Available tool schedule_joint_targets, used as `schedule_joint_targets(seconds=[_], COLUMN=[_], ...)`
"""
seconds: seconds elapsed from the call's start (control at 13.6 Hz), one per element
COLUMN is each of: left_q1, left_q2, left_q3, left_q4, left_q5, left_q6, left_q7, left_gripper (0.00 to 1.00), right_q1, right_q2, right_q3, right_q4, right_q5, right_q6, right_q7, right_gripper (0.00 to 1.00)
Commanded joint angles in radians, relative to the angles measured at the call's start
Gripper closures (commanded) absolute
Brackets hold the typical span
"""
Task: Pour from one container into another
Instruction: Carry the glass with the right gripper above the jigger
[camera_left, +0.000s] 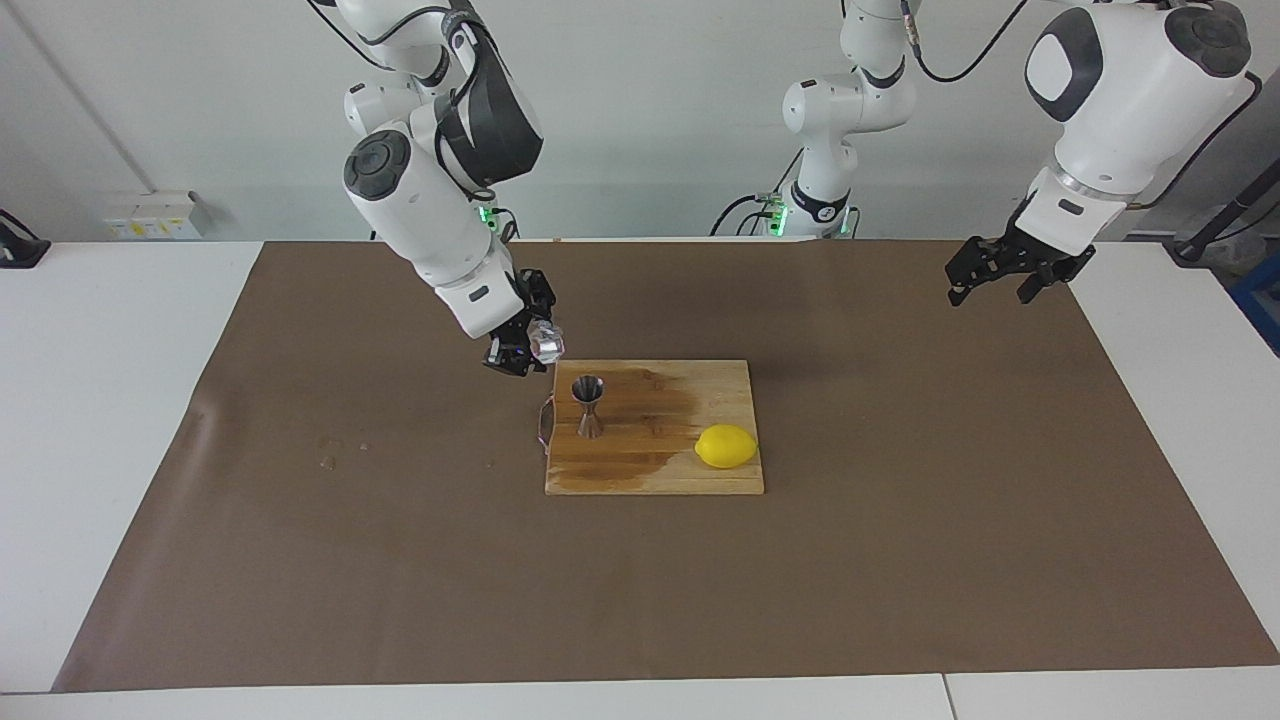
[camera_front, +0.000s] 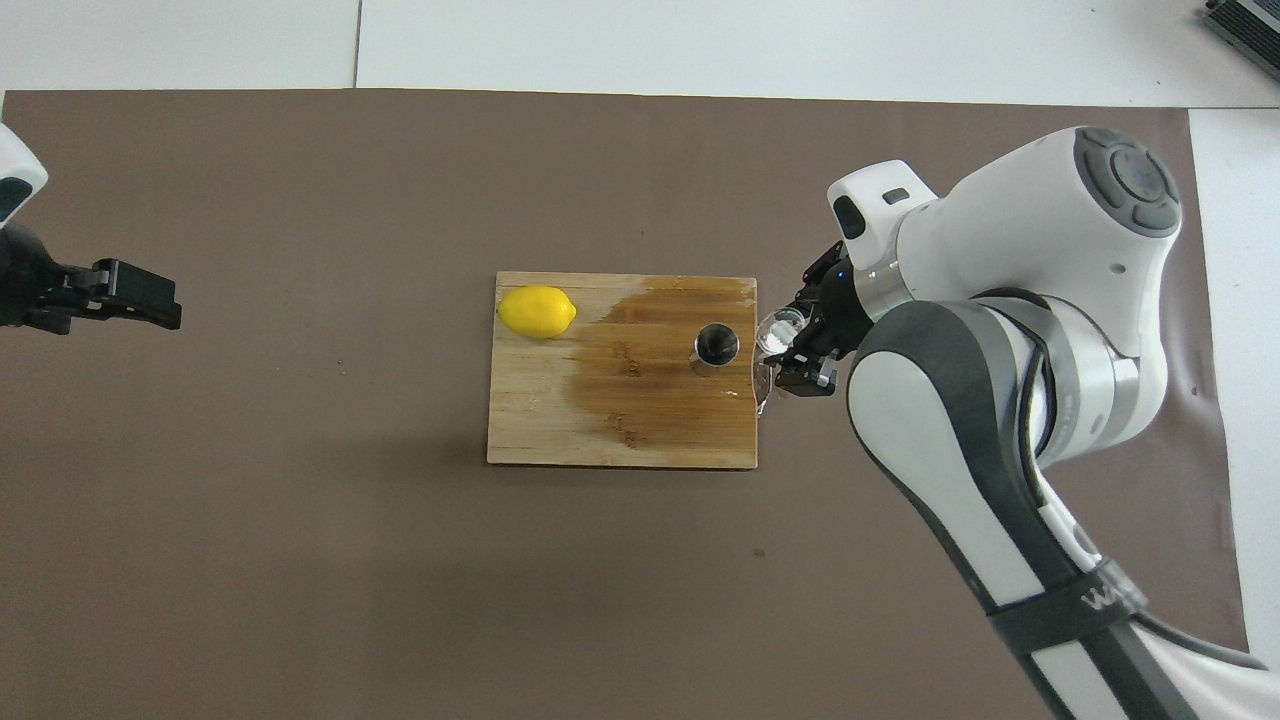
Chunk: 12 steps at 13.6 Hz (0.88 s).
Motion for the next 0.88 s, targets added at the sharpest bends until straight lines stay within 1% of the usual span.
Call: schedule_joint_targets(seconds=[0.0,0.22,0.37,0.66,0.81], left_q1=[0.007,0.007,0.007,0.007,0.007], left_q2=[-0.025,-0.025,-0.025,-0.025,-0.025], left_q3=[-0.002,-0.002,-0.002,-0.002,-0.002], left_q4=[-0.022,-0.022,-0.022,-0.022,-0.022], left_q5=[0.01,0.01,0.01,0.01,0.01], left_q6=[-0.009,-0.009,-0.009,-0.009,-0.009], left_q7=[0.0,0.0,0.001,0.0,0.0], left_gripper=[0.0,0.0,0.0,0.0,0.0], right_q1=[0.036,0.056,0.093,0.099,0.112], right_q2=[-0.036,-0.028,-0.014,0.013,0.021], right_q3=[0.001,0.001,0.001,0.001,0.001], right_q4=[-0.034,-0.032,-0.028,-0.017,-0.011], right_q5=[-0.07,-0.083,-0.162,-0.179,-0.216], right_q6=[0.004,0.016,0.021,0.037,0.039], right_q7=[0.089,0.121,0.22,0.242,0.261], right_gripper=[0.61,0.61,0.61,0.61,0.61])
